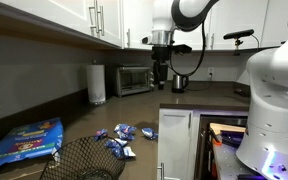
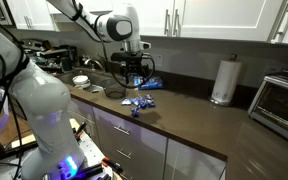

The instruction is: Move the basket away from the sink

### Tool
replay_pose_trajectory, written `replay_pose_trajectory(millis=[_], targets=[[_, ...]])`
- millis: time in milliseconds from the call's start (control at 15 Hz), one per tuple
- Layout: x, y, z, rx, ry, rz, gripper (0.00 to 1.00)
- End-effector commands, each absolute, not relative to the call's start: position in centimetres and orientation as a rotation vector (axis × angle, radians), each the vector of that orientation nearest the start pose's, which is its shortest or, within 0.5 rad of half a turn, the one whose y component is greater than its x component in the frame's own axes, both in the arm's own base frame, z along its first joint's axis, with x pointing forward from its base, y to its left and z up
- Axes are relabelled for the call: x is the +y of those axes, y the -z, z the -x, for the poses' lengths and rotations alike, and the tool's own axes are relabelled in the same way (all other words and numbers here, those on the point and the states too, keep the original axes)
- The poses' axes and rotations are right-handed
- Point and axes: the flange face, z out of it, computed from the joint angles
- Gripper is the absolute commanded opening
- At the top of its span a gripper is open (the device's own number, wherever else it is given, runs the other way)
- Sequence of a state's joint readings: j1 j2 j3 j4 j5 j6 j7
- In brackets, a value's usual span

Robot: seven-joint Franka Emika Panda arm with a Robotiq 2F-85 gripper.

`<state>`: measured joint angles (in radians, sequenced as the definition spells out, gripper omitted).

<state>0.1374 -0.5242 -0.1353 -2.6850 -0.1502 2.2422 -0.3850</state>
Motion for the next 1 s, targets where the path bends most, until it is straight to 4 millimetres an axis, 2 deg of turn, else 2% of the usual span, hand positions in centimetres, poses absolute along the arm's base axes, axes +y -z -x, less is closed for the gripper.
replay_pose_trajectory(millis=[0,267,333,467,600,733,933], targets=[[2.6,-39.7,-41.7,-0.757,0.221,3.021,1.0],[6.4,-38.0,-45.2,-0.708,0.273,2.927,1.0],[5.1,-39.0,-43.2,-0.681,0.271,2.968,1.0],[6.4,-38.1,-44.4,-0.687,0.25,2.952,1.0],[6.6,-37.7,-44.9,-0.689,0.238,2.953,1.0],[6.7,-37.1,-44.5,-0.649,0.254,2.953,1.0],[9.2,-35.5,-43.9,-0.676,0.216,2.919,1.0]])
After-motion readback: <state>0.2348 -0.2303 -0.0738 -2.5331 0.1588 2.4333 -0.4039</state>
